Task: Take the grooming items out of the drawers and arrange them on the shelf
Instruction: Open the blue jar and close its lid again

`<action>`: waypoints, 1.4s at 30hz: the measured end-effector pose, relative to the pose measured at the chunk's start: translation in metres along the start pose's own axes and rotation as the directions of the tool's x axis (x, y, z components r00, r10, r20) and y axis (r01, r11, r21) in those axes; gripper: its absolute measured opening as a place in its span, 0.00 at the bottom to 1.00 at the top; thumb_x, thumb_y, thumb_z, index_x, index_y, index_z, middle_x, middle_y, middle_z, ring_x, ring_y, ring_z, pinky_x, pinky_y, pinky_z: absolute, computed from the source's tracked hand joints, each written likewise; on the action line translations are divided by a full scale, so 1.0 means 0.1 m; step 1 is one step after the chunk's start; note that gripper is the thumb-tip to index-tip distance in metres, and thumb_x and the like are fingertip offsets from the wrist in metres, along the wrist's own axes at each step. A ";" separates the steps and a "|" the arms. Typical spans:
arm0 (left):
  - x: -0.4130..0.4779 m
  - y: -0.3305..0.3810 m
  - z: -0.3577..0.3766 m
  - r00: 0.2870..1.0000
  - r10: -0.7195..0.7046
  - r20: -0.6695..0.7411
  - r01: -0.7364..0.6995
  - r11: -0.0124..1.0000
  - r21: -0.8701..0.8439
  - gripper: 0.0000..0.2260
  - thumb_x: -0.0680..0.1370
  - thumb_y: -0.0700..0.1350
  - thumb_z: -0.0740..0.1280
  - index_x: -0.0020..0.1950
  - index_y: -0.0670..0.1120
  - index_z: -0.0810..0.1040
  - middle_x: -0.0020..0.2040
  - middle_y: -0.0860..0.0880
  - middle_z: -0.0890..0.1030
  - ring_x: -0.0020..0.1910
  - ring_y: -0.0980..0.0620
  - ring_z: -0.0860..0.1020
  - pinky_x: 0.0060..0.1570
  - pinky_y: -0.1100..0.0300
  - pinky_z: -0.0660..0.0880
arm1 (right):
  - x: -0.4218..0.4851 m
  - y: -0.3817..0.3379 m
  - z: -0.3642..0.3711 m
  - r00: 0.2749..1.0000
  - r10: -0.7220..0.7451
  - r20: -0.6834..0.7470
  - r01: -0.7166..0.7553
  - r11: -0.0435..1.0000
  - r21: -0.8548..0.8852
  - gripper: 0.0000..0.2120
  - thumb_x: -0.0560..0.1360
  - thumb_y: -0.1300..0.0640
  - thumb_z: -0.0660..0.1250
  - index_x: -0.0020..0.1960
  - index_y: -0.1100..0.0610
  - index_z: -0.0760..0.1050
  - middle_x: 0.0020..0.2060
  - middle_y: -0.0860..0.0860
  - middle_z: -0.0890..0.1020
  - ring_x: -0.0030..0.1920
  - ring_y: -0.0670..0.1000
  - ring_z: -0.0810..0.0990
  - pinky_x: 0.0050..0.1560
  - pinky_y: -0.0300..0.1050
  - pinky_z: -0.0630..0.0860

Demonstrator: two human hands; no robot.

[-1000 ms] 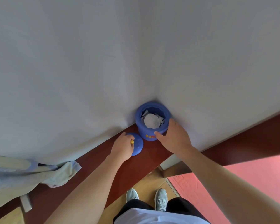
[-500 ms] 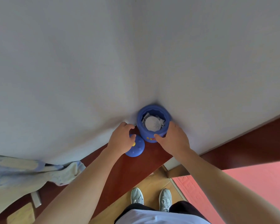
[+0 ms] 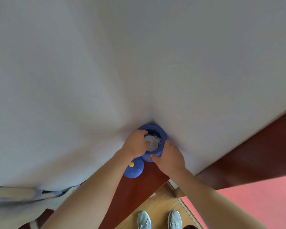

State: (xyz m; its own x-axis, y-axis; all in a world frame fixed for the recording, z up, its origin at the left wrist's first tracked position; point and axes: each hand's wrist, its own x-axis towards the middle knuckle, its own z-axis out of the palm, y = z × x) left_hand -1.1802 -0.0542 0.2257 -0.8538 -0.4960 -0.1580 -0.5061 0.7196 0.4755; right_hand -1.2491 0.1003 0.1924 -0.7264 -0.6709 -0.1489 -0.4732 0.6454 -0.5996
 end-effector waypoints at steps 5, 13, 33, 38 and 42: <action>0.17 -0.01 0.14 0.990 -0.033 0.136 0.032 0.999 0.014 0.11 0.77 0.43 0.68 0.58 0.41 0.78 0.53 0.43 0.82 0.52 0.45 0.79 0.48 0.58 0.72 | 0.01 0.01 0.00 1.000 0.012 -0.001 -0.012 1.000 0.014 0.29 0.70 0.38 0.70 0.62 0.55 0.69 0.55 0.50 0.77 0.55 0.49 0.76 0.51 0.45 0.76; 0.40 -0.05 0.25 0.970 -0.060 0.237 0.051 0.998 0.042 0.12 0.79 0.43 0.64 0.62 0.41 0.76 0.57 0.44 0.80 0.54 0.48 0.78 0.46 0.65 0.65 | 0.01 0.04 0.06 1.000 0.016 -0.012 -0.016 1.000 0.005 0.31 0.70 0.38 0.69 0.65 0.55 0.68 0.57 0.50 0.76 0.57 0.50 0.75 0.54 0.44 0.75; 0.38 -0.04 0.28 0.968 0.061 0.245 -0.046 0.997 -0.069 0.10 0.76 0.35 0.65 0.52 0.44 0.83 0.40 0.51 0.79 0.41 0.54 0.75 0.34 0.73 0.67 | -0.01 0.01 0.04 0.999 0.036 -0.015 -0.036 0.999 -0.024 0.27 0.72 0.40 0.68 0.64 0.53 0.68 0.54 0.49 0.76 0.55 0.49 0.74 0.53 0.45 0.74; 0.36 -0.05 0.26 0.967 0.055 0.250 -0.031 0.994 -0.100 0.12 0.76 0.34 0.65 0.55 0.45 0.84 0.46 0.48 0.83 0.45 0.54 0.77 0.39 0.69 0.67 | 0.00 0.03 0.05 0.999 0.033 -0.020 -0.033 0.999 -0.017 0.28 0.71 0.39 0.69 0.65 0.53 0.69 0.54 0.49 0.76 0.55 0.49 0.74 0.53 0.44 0.74; 0.33 -0.07 0.23 0.978 0.034 0.205 -0.006 0.991 -0.135 0.12 0.76 0.34 0.66 0.55 0.45 0.84 0.47 0.48 0.85 0.47 0.50 0.80 0.47 0.59 0.75 | 0.00 0.03 0.06 0.999 0.030 -0.024 -0.030 0.999 -0.024 0.29 0.71 0.38 0.68 0.65 0.53 0.68 0.54 0.49 0.76 0.55 0.49 0.74 0.52 0.44 0.74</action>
State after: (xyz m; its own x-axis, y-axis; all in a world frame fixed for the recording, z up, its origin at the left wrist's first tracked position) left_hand -1.2075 -0.0640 0.1975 -0.8775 -0.3610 -0.3156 -0.4794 0.6507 0.5888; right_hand -1.2474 0.0996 0.1855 -0.7519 -0.6425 -0.1479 -0.4628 0.6741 -0.5757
